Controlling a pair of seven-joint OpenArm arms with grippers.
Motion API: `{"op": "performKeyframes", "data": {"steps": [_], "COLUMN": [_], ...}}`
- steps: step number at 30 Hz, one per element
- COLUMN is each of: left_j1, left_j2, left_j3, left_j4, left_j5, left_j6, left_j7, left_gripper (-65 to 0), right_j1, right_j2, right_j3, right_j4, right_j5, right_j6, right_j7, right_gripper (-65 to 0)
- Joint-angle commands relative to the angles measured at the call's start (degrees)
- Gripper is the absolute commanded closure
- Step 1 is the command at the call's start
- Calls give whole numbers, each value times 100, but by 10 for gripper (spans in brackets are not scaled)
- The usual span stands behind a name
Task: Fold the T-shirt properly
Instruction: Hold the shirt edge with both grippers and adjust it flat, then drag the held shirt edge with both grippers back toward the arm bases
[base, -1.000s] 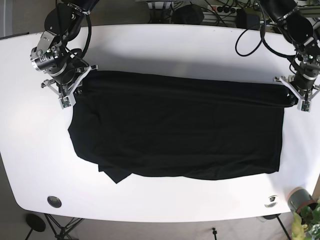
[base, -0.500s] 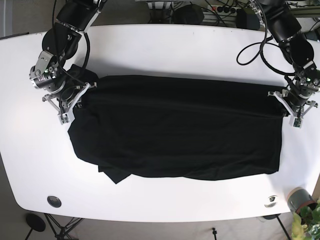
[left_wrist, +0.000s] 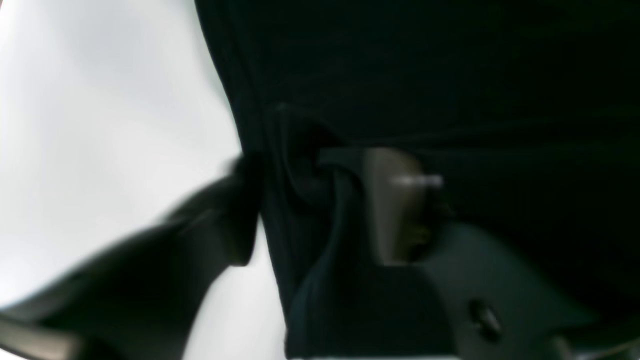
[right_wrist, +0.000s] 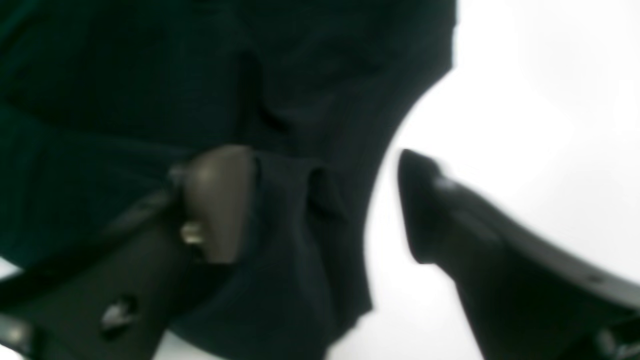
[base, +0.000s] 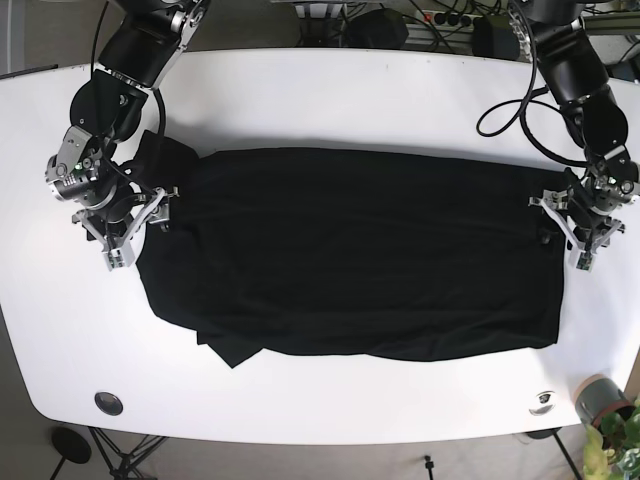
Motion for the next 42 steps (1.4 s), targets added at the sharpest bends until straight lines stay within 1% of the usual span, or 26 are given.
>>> {"op": "performKeyframes", "data": {"steps": [1,5,7,11,13,16,18,21,27,30,33,38,42], "left_j1": [-162,-188,-171,93,269,480,629,779,1139,1165,1165,1157,1157], "left_j2": [-121,-129,-129,-129,-129,-121,-121,-112,-103,-103,-103,-121,-129], "left_j3": [-21,-48,-48,-56,-56,-74,-118,-267,-285,-276,-276,-294,-294], "left_j4": [68,86,218,517,675,807,825,798,763,552,306,-99,-195], "left_j5": [-71,-88,-88,-88,-88,-88,-88,-88,-88,-88,-88,-88,-88], "left_j6": [32,32,32,32,32,32,32,32,32,32,32,32,32], "left_j7": [-80,-80,-80,-80,-80,-80,-88,-203,-950,-1266,-1469,-1838,-1899], "left_gripper": [-385,-385,-385,-385,-385,-385,-385,-385,-385,-385,-385,-385,-385], "right_j1": [102,-258,-487,-997,-1269,-1507,-1621,-1735,-1744,-1727,-1630,-1647,-1647], "right_j2": [87,105,105,61,-9,-177,-203,-203,-168,-45,-53,-53,-53], "right_j3": [51,51,60,86,306,684,904,1009,1352,1343,1343,1343,1343], "right_j4": [450,925,1144,1399,1426,1426,1417,1311,766,441,221,107,37], "right_j5": [169,609,934,1453,1761,1980,2007,2016,2051,2060,2060,2376,2631], "right_j6": [-7,-7,-7,-7,-7,-7,-7,-7,-7,-7,-7,-7,-7], "right_j7": [82,73,38,-50,-50,-50,-50,-50,-50,-50,-50,-59,-85], "right_gripper": [-488,-488,-488,-488,-488,-488,-488,-488,-488,-488,-488,-488,-488]}}
